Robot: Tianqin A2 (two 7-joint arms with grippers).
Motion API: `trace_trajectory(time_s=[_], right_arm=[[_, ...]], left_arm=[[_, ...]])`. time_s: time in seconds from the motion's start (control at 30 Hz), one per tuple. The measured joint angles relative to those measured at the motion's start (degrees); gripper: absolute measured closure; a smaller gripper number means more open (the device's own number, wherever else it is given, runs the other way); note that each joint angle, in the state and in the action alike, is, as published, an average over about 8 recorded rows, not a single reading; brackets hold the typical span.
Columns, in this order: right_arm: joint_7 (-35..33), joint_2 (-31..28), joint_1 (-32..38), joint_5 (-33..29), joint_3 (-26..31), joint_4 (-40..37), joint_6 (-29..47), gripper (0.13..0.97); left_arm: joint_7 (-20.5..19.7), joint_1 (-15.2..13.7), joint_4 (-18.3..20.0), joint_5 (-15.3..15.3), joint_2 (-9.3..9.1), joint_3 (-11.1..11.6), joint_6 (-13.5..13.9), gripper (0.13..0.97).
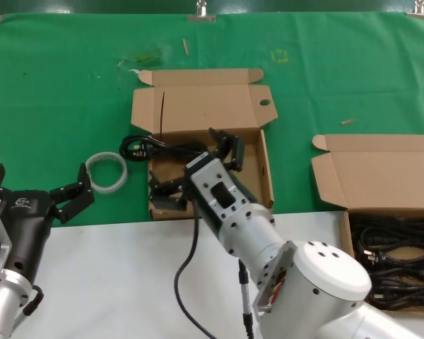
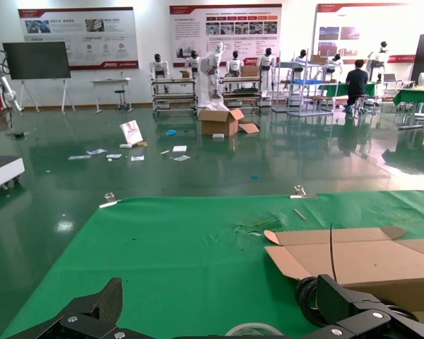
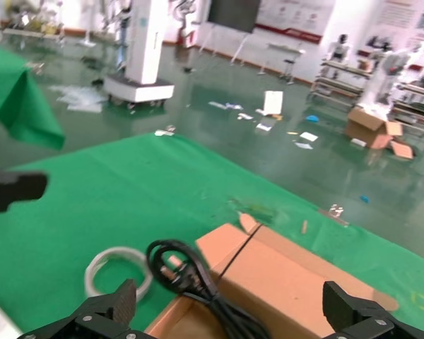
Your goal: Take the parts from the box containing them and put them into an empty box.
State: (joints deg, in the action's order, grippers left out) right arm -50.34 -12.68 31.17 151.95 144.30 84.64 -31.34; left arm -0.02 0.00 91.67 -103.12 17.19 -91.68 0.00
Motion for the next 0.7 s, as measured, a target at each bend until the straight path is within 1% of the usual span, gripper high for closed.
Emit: trace_trajectory(time_s=[0.13, 0.43, 0.7], right_arm=[[2.9, 0.0, -1.8, -2.8, -3.0, 0.4, 1.8, 0.181], [9.6, 0.0, -6.0, -9.3, -10.0, 1.3, 6.0, 0.131], [15.7, 0.0, -9.7, -15.2, -16.4, 2.2, 9.7, 0.130]], left_arm=[[0.0, 0.0, 0.0, 0.0, 0.00, 0.0, 0.0, 0.132], [0.0, 0.0, 0.0, 0.0, 0.00, 0.0, 0.0, 0.132], [0.0, 0.0, 0.0, 0.0, 0.00, 0.0, 0.0, 0.132]])
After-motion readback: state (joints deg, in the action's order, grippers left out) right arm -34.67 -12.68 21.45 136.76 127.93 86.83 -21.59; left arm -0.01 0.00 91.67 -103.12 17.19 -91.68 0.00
